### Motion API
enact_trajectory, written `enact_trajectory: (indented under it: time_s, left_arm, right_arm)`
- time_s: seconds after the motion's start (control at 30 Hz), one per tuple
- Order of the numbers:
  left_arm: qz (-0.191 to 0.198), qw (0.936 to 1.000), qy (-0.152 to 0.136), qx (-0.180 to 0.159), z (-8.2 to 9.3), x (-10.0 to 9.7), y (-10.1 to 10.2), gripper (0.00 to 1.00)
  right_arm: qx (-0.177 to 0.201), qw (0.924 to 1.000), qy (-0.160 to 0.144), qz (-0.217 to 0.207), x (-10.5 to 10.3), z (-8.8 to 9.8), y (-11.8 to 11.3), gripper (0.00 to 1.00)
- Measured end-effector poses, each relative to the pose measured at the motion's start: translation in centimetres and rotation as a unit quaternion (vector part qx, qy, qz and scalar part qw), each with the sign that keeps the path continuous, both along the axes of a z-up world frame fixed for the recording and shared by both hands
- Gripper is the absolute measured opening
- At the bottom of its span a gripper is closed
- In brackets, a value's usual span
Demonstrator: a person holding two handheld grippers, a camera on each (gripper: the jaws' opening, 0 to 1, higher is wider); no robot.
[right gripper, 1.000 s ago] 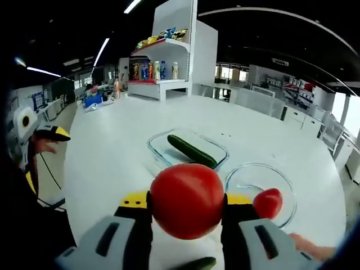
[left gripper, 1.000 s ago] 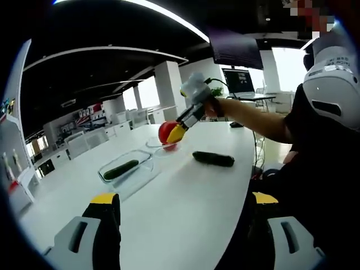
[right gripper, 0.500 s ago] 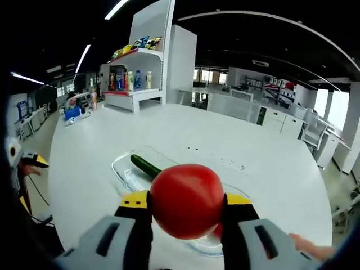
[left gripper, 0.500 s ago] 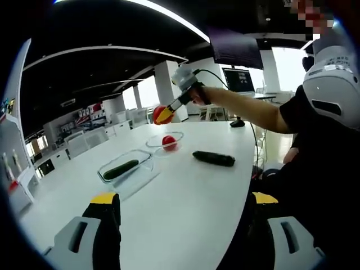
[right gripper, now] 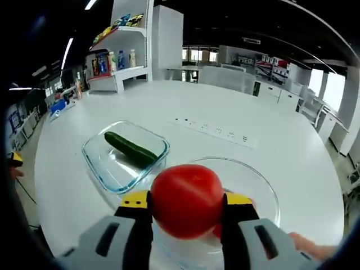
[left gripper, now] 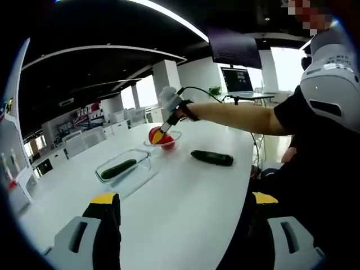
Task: Sort the scattered tomatoes and cucumbers on the table and place them into their respective storage containers
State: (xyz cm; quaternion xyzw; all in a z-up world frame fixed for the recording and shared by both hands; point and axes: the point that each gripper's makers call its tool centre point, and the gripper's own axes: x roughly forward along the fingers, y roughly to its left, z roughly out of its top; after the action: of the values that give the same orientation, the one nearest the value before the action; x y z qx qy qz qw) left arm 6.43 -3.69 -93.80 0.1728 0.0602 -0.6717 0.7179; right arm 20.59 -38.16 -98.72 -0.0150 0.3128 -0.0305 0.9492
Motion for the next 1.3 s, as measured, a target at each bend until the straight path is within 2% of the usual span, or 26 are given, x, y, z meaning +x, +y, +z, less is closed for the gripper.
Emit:
enact_trajectory:
  time_s: [0.07,0.1,0.27,0.3,0.5,0.67,0.87,0.93,1.07,1.17,1.23,1.3]
  left_arm:
    - [-0.002,1.0000,0.001,0.006,-0.4,0.0,-0.1,0.94]
    - [-0.003,1.0000,0.001,0.008,-0.5,0.0,-0.2,0.94]
    - [-0.005,0.9999,0.004,0.009,-0.6,0.3,-0.4,0.93]
    - [-0.005,0.9999,0.004,0.009,-0.6,0.3,-0.4,0.93]
    - [-0.009,0.9999,0.008,0.010,-0.8,0.6,-0.8,0.93]
    - [-0.010,0.9998,0.011,0.011,-1.0,0.6,-0.9,0.93]
    - [-0.007,0.9998,0.012,0.011,-1.1,0.7,-0.9,0.93]
    - [-0.007,0.9999,0.011,0.012,-1.1,0.6,-1.0,0.93]
    - [-0.009,0.9998,0.008,0.014,-1.1,0.3,-1.1,0.93]
    - [-0.011,0.9998,0.006,0.015,-1.1,0.1,-1.1,0.93]
    - [-0.010,0.9998,0.006,0.014,-1.0,0.1,-1.1,0.93]
    - [-0.010,0.9998,0.005,0.014,-0.9,0.1,-1.1,0.93]
  right_arm:
    - [0.005,1.0000,0.004,-0.004,0.2,-0.6,-0.3,0.44]
    - [0.019,0.9998,0.000,-0.009,0.3,-0.4,-0.4,0.44]
    - [0.037,0.9993,-0.004,-0.010,0.4,-0.5,-0.3,0.44]
    - [0.040,0.9989,-0.022,-0.013,0.8,-0.1,-0.4,0.44]
    - [0.029,0.9995,-0.013,-0.002,0.6,-0.3,-0.3,0.45]
    - [0.013,0.9995,-0.025,0.016,0.4,-0.1,0.1,0.47]
    - [-0.017,0.9990,-0.020,0.036,0.1,-1.0,0.0,0.67]
    - [-0.024,0.9986,-0.027,0.039,0.2,-0.8,-0.2,0.72]
    - [-0.017,0.9973,-0.056,0.044,0.4,-0.1,0.1,0.91]
    - [-0.019,0.9971,-0.061,0.040,-0.4,0.1,0.5,0.97]
    - [-0.019,0.9970,-0.060,0.045,-0.1,0.2,-0.1,0.97]
    - [-0.008,0.9964,-0.068,0.050,-0.2,0.4,0.3,0.97]
